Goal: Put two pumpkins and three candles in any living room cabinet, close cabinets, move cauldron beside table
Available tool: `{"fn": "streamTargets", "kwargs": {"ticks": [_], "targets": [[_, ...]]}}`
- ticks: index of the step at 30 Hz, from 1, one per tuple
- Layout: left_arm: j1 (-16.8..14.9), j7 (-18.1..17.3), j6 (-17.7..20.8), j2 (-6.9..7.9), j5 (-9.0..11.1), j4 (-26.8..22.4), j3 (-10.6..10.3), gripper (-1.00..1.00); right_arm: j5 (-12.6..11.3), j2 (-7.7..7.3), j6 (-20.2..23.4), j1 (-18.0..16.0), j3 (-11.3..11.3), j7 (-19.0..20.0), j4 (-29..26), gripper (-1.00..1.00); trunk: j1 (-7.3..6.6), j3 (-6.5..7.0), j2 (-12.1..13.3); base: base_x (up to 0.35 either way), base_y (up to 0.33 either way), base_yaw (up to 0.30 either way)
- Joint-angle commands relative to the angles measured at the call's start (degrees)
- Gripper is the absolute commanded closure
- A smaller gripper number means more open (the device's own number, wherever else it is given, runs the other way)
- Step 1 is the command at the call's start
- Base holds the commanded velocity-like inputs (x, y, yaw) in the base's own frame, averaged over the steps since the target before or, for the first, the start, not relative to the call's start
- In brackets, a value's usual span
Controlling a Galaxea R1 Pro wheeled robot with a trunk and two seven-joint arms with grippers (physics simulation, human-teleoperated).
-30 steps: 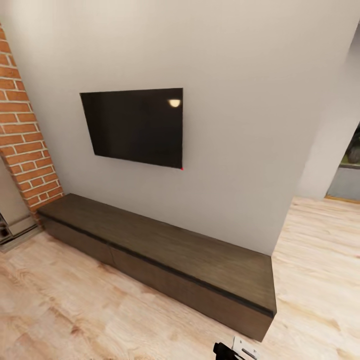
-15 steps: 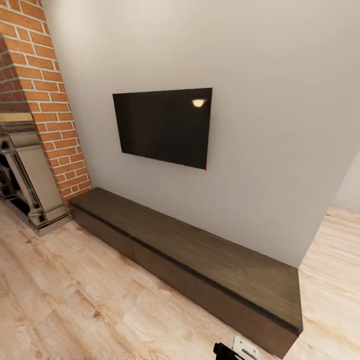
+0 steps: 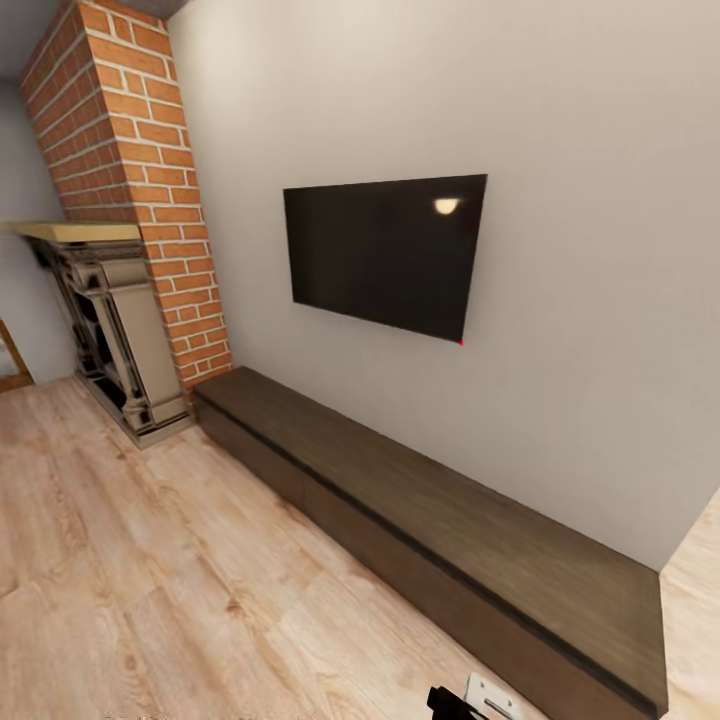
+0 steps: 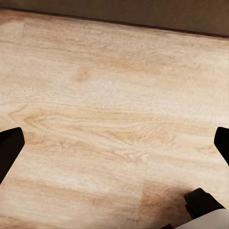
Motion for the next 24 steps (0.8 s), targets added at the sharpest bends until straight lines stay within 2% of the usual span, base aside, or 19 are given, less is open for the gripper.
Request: {"fn": "streamTargets", "kwargs": {"ticks": [1, 24], "targets": [[0.0, 0.2, -0.1, 0.03, 0.4, -0.1, -0.5, -1.00, -0.6, -0.01, -0.3, 0.0, 0.4, -0.3, 0.0, -1.00, 0.00, -0.06, 0.0, 0.000, 0.000, 0.290], [0.0, 0.2, -0.1, -0.01, 0.2, -0.1, -0.5, -1.00, -0.6, -0.06, -0.3, 0.0, 0.4, -0.3, 0.0, -1.00, 0.00, -0.06, 0.0, 0.000, 0.000, 0.290]]}}
